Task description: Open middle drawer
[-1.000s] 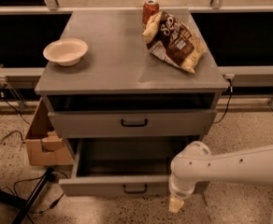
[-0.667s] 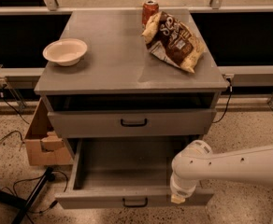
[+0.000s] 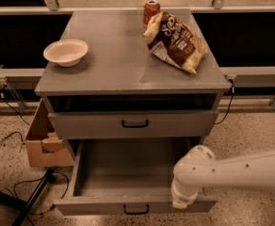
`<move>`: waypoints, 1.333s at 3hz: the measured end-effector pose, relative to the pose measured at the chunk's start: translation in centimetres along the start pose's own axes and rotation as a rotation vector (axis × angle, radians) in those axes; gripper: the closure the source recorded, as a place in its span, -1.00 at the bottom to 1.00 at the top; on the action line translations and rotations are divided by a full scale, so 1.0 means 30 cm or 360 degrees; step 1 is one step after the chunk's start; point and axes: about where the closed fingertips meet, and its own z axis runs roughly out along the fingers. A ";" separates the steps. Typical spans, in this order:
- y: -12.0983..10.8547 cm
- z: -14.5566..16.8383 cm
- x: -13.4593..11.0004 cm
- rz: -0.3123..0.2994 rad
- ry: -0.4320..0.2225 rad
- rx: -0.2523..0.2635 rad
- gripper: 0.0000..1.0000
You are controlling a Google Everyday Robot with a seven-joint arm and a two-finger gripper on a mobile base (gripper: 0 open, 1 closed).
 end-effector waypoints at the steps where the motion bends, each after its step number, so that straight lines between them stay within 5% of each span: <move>1: 0.080 -0.026 0.024 0.0001 -0.0018 0.0043 1.00; 4: 0.249 -0.035 0.105 0.0087 -0.0042 0.0102 1.00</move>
Offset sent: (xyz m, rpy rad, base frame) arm -0.3723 -0.0536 0.0330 0.0123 -0.2645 -0.2828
